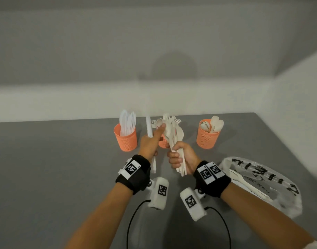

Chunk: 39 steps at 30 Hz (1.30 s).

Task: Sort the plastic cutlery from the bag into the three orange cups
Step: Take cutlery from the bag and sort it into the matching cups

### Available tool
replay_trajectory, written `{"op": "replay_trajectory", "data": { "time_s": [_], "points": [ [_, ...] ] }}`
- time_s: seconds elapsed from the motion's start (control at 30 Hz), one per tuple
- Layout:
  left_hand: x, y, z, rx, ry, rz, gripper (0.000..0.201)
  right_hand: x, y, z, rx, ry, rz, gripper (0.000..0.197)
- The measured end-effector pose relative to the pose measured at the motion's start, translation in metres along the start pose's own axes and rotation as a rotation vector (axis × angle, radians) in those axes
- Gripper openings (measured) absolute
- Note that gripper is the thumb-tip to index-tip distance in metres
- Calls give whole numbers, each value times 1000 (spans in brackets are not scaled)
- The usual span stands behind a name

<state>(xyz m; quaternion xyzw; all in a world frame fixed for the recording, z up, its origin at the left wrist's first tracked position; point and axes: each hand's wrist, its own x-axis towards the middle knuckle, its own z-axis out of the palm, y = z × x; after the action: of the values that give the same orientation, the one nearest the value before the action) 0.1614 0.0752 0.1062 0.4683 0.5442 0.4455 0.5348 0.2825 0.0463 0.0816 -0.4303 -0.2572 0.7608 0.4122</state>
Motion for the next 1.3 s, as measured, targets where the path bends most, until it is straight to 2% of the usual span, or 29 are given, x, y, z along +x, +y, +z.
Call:
{"op": "replay_trajectory", "data": {
  "time_s": [0.07, 0.13, 0.4, 0.53, 0.63, 0.73, 0.83, 1.03, 1.17, 1.3],
  "points": [
    [3, -2, -10, -92, 36, -24, 27, -1, -6, -9, 49, -110, 24, 4],
    [5, 0, -17, -138, 33, -21, 16, -4, -6, -13, 7, -160, 31, 11],
    [7, 20, -19, 0, -17, 52, 15, -10, 0, -15, -96, -186, 13, 14],
    [8, 21, -14, 27, 5, 107, 16, -13, 3, -9, -298, -68, -148, 23],
    [9, 20, -9, 80, 81, 210, 17, -12, 5, -5, -471, 38, -268, 32],
    [12, 17, -7, 92, 137, 314, 21, -11, 7, -4, -540, 70, -304, 35],
    [14, 15, -5, 216, 116, 322, 18, -13, 10, -3, -575, 40, -297, 37],
    [18, 19, -4, 412, 33, 269, 22, -15, 12, -11, -532, -15, -230, 33],
    [17, 20, -2, 278, 124, 293, 11, -16, 8, -16, -299, -19, -203, 30],
    [13, 14, 6, 185, 242, 380, 10, -15, 4, -17, -204, -13, -178, 23]
  ]
}}
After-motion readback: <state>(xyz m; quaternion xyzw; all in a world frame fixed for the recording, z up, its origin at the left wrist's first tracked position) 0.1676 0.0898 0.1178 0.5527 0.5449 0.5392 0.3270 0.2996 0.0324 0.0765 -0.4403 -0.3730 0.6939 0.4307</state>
